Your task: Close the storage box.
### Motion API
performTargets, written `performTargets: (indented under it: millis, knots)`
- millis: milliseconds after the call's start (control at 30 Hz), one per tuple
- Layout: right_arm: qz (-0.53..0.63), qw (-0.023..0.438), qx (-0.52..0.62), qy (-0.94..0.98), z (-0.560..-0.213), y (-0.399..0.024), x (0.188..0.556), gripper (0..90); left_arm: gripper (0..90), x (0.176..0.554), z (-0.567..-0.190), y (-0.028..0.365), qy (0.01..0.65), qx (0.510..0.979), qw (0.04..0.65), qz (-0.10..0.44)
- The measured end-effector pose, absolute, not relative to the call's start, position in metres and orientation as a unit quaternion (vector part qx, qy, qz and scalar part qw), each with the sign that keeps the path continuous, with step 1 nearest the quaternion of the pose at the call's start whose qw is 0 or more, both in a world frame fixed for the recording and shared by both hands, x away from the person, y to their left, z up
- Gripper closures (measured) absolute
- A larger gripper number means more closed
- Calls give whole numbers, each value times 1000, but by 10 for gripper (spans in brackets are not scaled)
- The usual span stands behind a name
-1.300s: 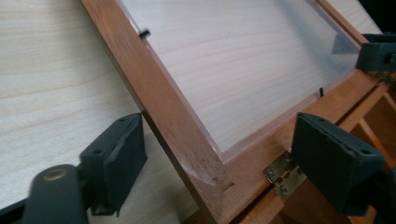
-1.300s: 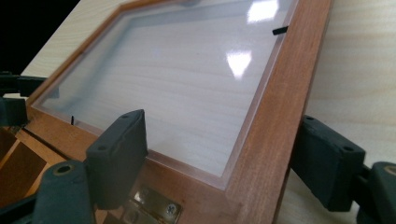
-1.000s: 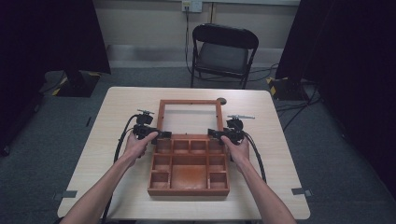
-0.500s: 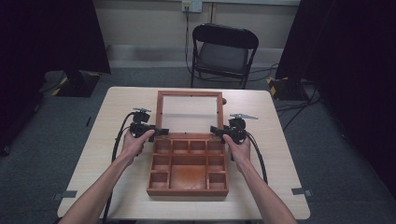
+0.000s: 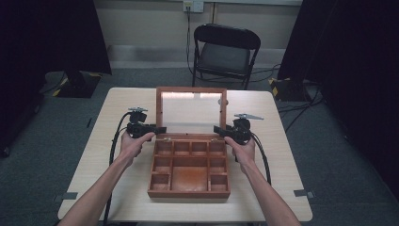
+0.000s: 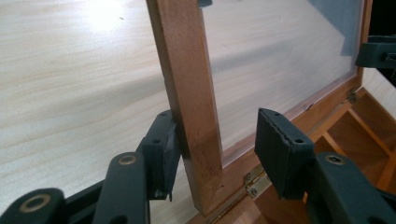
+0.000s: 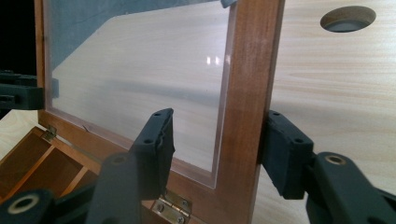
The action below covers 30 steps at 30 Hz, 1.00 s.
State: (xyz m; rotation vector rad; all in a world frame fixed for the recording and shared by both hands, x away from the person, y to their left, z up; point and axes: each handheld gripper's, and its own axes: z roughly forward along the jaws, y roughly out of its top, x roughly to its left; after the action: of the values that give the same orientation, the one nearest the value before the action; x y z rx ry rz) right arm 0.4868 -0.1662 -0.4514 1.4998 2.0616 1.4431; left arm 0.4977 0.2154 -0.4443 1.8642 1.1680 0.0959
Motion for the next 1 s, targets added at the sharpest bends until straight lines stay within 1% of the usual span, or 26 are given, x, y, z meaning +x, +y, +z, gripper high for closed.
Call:
performTargets:
  millis: [400, 500, 633, 833, 1000]
  knots:
    - [493, 115, 495, 706, -440, -167, 479, 502, 646, 491, -436, 225, 458, 748, 477, 50]
    - [496, 115, 491, 707, -439, -167, 478, 499, 650, 489, -434, 226, 451, 752, 478, 53]
    - [504, 108, 489, 704, -439, -168, 476, 447, 647, 488, -433, 226, 449, 752, 479, 51]
    - [517, 95, 486, 698, -438, -170, 477, 441, 646, 486, -431, 228, 438, 760, 477, 51]
    - [524, 102, 484, 693, -434, -165, 480, 378, 654, 485, -429, 227, 433, 764, 476, 52]
